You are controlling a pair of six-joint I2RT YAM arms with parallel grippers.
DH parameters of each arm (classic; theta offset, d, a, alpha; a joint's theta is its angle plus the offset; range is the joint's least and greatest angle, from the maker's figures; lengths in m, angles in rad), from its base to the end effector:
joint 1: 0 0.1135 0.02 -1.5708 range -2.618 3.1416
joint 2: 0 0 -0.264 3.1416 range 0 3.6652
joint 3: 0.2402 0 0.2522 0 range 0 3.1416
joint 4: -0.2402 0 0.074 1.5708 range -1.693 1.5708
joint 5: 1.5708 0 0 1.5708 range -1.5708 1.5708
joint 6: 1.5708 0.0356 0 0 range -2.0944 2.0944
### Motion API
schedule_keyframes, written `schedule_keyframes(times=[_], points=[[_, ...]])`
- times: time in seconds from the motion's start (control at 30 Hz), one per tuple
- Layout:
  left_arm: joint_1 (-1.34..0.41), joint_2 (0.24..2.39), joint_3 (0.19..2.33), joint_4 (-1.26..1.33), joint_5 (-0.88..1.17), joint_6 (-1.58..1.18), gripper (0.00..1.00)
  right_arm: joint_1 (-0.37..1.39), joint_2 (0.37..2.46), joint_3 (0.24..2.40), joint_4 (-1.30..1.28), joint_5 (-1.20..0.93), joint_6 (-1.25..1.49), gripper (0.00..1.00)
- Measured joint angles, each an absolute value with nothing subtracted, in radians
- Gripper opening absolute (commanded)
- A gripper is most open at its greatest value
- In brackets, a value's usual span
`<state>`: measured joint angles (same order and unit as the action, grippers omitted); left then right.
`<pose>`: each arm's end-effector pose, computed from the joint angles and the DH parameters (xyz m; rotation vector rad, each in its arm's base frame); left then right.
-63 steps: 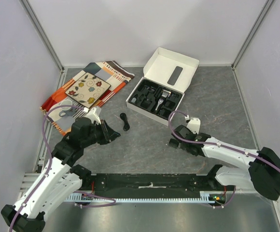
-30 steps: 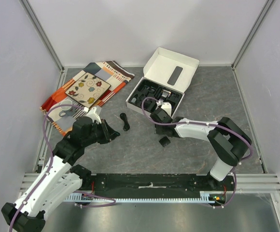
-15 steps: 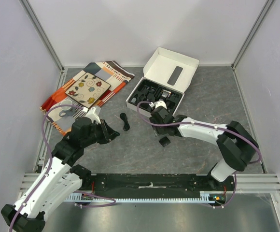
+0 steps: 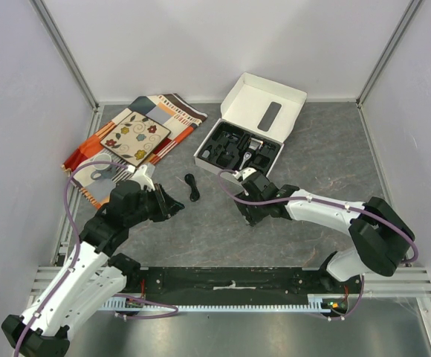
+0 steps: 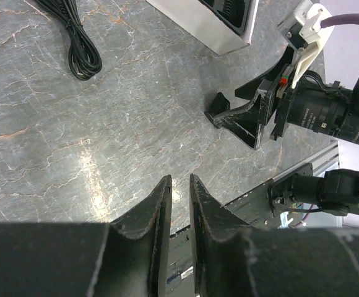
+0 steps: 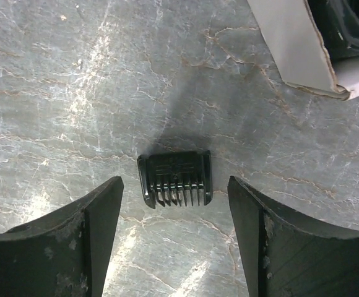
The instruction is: Sort the hair-cutting tools
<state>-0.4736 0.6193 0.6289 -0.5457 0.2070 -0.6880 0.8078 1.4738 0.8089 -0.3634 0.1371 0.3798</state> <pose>0.1239 -0.0717 0.2735 -0.1074 2.2277 -0.8885 0.1975 0.1995 0.1788 -0.5047 2.5567 0.2572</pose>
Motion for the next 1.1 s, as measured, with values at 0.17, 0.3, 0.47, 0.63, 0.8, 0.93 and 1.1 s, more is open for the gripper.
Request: schedule_keyframes(times=[0.17, 0.3, 0.47, 0.63, 0.8, 0.93, 1.1], points=[[-0.474, 0.624, 0.629, -0.545, 0.207, -0.688, 0.24, 0.808, 1.488, 0.808, -0.363, 0.101, 0.364, 0.78], [-0.474, 0.635, 0.629, -0.545, 0.207, -0.688, 0.24, 0.808, 1.536, 0.808, -0.361, 0.078, 0.355, 0.78], [-0.474, 0.648, 0.629, -0.545, 0.207, -0.688, 0.24, 0.808, 1.552, 0.812, -0.358, 0.083, 0.342, 0.77], [-0.474, 0.657, 0.629, -0.544, 0.207, -0.688, 0.24, 0.808, 1.567, 0.826, -0.36, 0.088, 0.328, 0.68], [-0.474, 0.662, 0.629, -0.544, 0.207, -0.688, 0.24, 0.808, 1.568, 0.826, -0.356, 0.095, 0.32, 0.56], [-0.474, 0.666, 0.629, -0.543, 0.208, -0.688, 0.24, 0.808, 1.568, 0.826, -0.356, 0.099, 0.321, 0.52], [-0.474, 0.667, 0.629, -0.542, 0.209, -0.688, 0.24, 0.807, 1.562, 0.826, -0.363, 0.103, 0.32, 0.5]])
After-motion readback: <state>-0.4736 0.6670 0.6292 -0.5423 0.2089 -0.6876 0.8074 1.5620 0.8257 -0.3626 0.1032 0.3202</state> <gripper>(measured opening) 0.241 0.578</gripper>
